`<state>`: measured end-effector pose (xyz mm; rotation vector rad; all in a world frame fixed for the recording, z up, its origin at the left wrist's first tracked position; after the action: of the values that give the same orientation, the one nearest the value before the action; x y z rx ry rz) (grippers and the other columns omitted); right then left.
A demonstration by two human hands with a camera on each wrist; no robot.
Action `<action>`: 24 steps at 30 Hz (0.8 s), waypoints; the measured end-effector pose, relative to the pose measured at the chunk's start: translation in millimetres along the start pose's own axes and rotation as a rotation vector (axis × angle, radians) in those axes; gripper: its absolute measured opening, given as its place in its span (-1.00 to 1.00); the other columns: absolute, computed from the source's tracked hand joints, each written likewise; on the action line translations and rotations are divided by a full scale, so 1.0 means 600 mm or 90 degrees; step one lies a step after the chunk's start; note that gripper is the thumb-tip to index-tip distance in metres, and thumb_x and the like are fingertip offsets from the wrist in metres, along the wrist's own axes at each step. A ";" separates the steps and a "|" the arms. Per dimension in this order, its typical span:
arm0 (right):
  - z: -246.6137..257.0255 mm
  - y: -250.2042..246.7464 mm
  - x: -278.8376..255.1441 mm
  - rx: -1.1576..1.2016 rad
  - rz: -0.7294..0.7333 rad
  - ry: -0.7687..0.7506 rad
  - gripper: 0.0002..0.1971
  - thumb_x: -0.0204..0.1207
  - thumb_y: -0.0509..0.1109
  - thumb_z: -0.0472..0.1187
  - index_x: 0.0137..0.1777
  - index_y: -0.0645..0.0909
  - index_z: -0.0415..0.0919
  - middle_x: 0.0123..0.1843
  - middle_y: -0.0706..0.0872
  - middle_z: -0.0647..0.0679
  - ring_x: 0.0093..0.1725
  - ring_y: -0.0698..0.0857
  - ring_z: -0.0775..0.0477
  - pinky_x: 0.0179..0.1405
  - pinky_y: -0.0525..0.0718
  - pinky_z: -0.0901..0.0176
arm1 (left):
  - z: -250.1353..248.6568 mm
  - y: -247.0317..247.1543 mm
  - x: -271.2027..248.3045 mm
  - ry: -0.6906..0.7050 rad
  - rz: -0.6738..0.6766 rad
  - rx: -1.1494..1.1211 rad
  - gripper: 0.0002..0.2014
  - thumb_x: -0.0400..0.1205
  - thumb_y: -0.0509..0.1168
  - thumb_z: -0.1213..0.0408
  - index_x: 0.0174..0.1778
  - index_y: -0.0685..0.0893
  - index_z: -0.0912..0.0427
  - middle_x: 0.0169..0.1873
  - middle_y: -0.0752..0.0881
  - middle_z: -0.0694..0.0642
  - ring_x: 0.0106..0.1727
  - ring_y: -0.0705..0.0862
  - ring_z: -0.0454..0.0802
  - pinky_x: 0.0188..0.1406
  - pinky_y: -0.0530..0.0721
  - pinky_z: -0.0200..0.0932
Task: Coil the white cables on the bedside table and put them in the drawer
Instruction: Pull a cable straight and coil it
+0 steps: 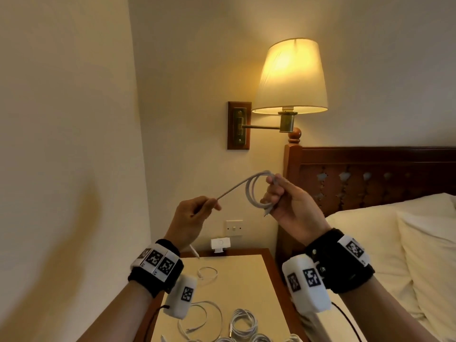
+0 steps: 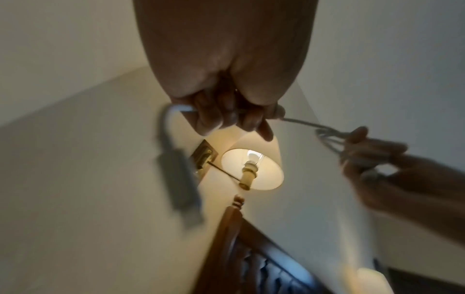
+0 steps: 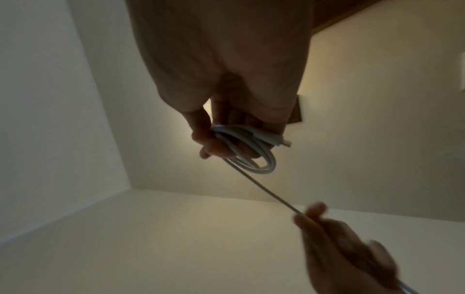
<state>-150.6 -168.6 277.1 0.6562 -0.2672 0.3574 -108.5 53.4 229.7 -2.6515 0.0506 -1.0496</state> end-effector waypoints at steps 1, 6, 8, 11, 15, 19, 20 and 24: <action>0.009 -0.006 0.002 0.014 -0.010 -0.001 -0.76 0.65 0.21 -0.11 -0.08 0.62 -0.25 -0.44 0.41 0.04 -0.45 0.46 0.10 -0.31 0.55 0.26 | 0.020 -0.007 -0.005 0.001 -0.007 0.031 -0.75 0.66 0.23 0.05 -0.15 0.76 0.06 -0.48 0.52 0.11 -0.44 0.40 -0.04 -0.42 0.40 -0.22; 0.016 -0.017 0.003 -0.010 -0.032 0.029 -0.71 0.70 0.17 -0.12 -0.05 0.65 -0.28 -0.45 0.47 0.04 -0.46 0.51 0.11 -0.33 0.57 0.30 | 0.078 -0.013 -0.023 0.013 -0.047 0.216 -0.82 0.72 0.23 0.27 -0.18 0.65 0.06 -0.44 0.63 -0.10 -0.44 0.53 -0.19 -0.40 0.45 -0.39; 0.008 -0.012 0.003 -0.032 -0.022 0.032 -0.73 0.66 0.21 -0.11 -0.03 0.65 -0.29 -0.42 0.50 0.02 -0.41 0.57 0.07 -0.24 0.60 0.25 | 0.075 -0.003 -0.022 -0.027 -0.073 0.298 -0.76 0.75 0.18 0.26 -0.24 0.59 0.05 -0.45 0.61 -0.10 -0.43 0.56 -0.18 -0.39 0.50 -0.27; 0.002 -0.007 0.006 -0.145 -0.007 0.007 -0.72 0.63 0.25 -0.11 0.00 0.68 -0.31 -0.36 0.61 -0.06 -0.27 0.70 -0.04 -0.07 0.67 0.12 | 0.025 0.044 -0.028 -0.107 0.214 0.511 -0.65 0.76 0.06 0.12 -0.36 0.48 0.06 -0.38 0.58 0.04 -0.36 0.54 -0.01 -0.28 0.52 -0.10; 0.001 -0.002 0.006 -0.401 0.028 -0.064 -0.68 0.69 0.23 -0.18 0.06 0.67 -0.47 -0.25 0.77 -0.19 -0.17 0.81 -0.14 0.09 0.74 0.01 | -0.100 0.069 -0.037 0.134 0.350 0.403 -0.65 0.76 0.10 0.05 -0.30 0.56 0.09 -0.46 0.56 -0.07 -0.45 0.50 -0.11 -0.37 0.48 -0.14; 0.001 0.008 -0.014 -0.578 0.088 -0.085 -0.70 0.70 0.22 -0.23 0.07 0.72 -0.44 -0.25 0.80 -0.11 -0.30 0.75 0.12 -0.25 0.63 0.39 | -0.151 0.039 -0.012 0.328 0.206 0.396 -0.72 0.75 0.07 -0.03 -0.24 0.51 -0.10 -0.50 0.47 -0.25 -0.50 0.47 -0.26 -0.47 0.38 -0.40; 0.000 0.011 -0.017 -0.602 0.109 -0.084 -0.70 0.70 0.21 -0.24 0.06 0.72 -0.45 -0.26 0.80 -0.11 -0.31 0.75 0.12 -0.27 0.62 0.41 | -0.152 0.035 -0.007 0.360 0.175 0.403 -0.70 0.75 0.04 -0.07 -0.20 0.55 -0.08 -0.45 0.50 -0.26 -0.49 0.46 -0.28 -0.45 0.40 -0.41; 0.000 0.019 -0.014 -0.692 0.147 -0.095 -0.70 0.69 0.24 -0.16 -0.01 0.73 -0.35 -0.34 0.70 -0.11 -0.35 0.64 0.00 -0.24 0.61 0.29 | -0.129 0.023 0.014 0.386 0.131 0.374 -0.64 0.71 0.12 -0.06 -0.06 0.67 0.14 -0.23 0.62 -0.13 -0.30 0.51 -0.26 -0.33 0.51 -0.35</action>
<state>-162.5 -162.3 280.3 -0.4250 -0.6173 0.3267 -153.7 19.6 285.4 -1.7134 0.1163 -1.4790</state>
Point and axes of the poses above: each hand's wrist, its own x-axis towards the middle knuckle, its own y-axis out of the palm, z = x × y, the point moved 3 cm from there along x, towards the middle knuckle
